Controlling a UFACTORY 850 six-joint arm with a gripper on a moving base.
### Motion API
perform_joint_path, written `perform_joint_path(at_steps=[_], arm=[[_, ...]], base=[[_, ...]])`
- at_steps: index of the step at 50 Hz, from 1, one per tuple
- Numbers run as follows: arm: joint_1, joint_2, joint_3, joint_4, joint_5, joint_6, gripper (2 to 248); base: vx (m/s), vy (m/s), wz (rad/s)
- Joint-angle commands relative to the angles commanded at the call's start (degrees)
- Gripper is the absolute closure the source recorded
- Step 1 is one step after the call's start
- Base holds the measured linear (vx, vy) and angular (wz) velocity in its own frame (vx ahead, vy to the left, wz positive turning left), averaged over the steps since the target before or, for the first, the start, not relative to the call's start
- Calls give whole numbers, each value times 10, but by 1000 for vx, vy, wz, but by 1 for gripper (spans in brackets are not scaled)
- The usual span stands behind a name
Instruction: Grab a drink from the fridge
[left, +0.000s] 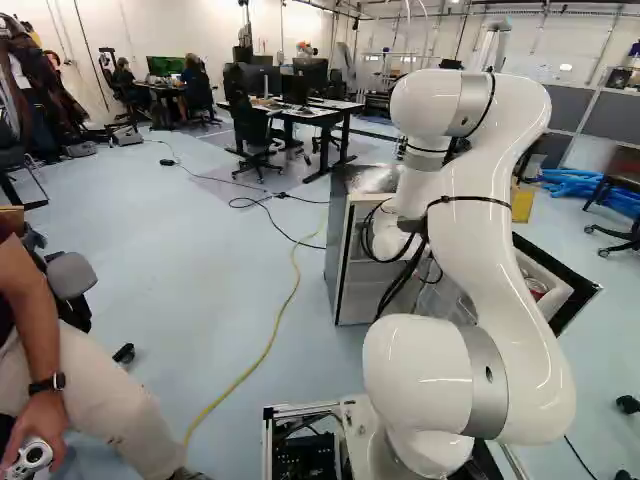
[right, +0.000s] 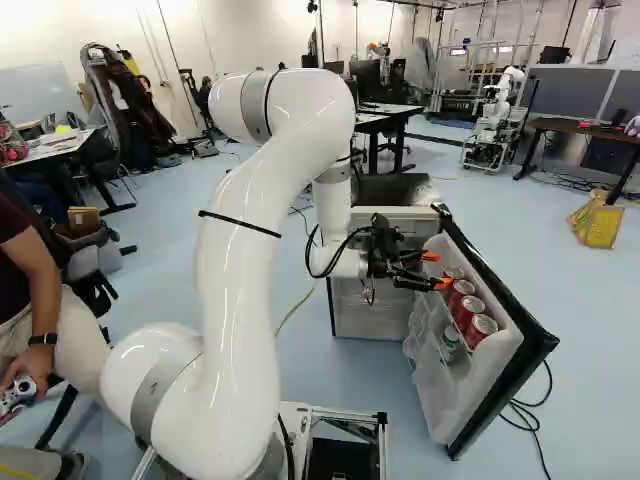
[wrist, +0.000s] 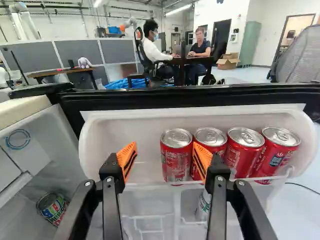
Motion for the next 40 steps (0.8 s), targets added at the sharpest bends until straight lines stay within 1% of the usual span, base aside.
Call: perform_joint_path(at_steps=[19, 40], arm=[[-6, -3, -5, 0, -18, 0, 84], [-7, -3, -6, 0, -37, 0, 84]], base=[[0, 0, 0], [0, 0, 0]])
